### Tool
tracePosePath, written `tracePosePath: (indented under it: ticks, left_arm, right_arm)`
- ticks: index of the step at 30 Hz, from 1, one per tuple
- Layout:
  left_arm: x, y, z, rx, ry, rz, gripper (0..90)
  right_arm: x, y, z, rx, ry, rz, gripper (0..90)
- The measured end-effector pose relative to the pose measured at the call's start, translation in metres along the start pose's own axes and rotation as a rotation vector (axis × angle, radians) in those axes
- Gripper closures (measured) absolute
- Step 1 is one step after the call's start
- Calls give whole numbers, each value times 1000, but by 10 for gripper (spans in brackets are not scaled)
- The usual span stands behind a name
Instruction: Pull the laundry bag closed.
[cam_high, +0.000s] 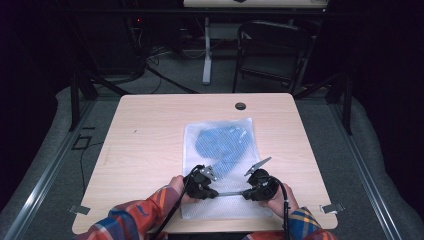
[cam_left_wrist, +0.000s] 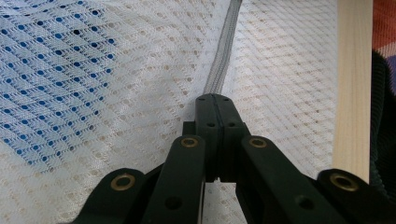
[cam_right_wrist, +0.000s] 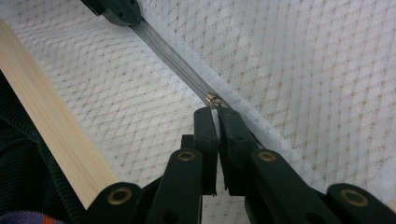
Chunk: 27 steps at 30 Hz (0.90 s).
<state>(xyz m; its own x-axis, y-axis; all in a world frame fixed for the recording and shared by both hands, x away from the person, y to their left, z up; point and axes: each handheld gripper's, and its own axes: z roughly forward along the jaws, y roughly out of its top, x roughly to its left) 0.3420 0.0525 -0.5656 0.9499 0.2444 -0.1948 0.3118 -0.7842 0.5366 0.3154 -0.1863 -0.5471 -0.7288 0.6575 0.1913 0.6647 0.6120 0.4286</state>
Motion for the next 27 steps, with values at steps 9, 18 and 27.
tracePosePath:
  ticks: [9, 18, 27]
  left_arm:
    - [-2, 3, 1, -5, 8, -35, 900]
    - [-15, 24, 18, -57, 32, 18, 900]
    - [-14, 30, 27, -58, 29, -17, 900]
  right_arm:
    - [2, 0, 0, -2, 0, 11, 868]
    - [1, 0, -1, -8, -2, 18, 868]
    - [1, 1, 3, 9, 0, 21, 863]
